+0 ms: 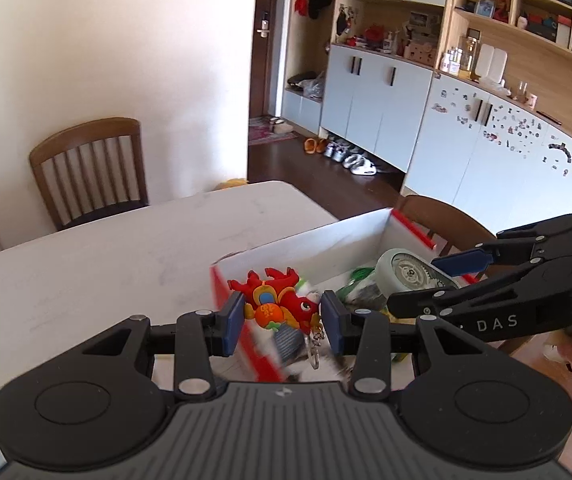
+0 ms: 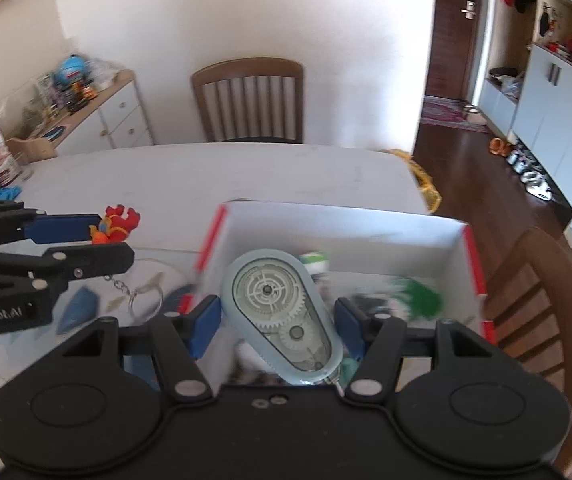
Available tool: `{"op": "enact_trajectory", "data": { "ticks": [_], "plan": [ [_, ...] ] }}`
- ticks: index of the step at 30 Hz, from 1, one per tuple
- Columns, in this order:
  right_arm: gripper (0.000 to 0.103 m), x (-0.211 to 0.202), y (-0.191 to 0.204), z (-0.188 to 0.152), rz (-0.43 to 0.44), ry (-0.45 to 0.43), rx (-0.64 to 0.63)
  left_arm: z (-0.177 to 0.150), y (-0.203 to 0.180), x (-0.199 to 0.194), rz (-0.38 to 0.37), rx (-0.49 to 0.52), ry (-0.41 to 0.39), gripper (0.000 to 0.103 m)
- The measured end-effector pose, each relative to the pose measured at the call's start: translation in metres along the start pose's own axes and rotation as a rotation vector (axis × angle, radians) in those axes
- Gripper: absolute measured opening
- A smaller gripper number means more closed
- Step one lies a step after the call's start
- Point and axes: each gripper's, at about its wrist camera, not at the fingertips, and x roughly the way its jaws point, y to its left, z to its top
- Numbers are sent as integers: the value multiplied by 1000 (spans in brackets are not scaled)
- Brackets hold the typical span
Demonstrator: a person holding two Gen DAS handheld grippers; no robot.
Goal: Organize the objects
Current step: 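Carry the keychain and tape dispenser with both grippers over the red box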
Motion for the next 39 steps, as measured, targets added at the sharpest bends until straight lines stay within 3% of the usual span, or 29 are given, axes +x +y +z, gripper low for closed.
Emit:
{"op": "enact_trajectory", "data": {
  "ticks": [12, 22, 39],
  "plan": [
    [61, 14, -78, -14, -73, -8, 39, 9, -58, 60, -37, 52, 85, 40],
    [61, 48, -70, -34, -29, 56, -86, -17, -67, 109, -31, 80, 215, 40],
    [61, 89, -79, -34, -10, 99, -64, -33, -69, 139, 17, 94, 279, 40]
  ]
}}
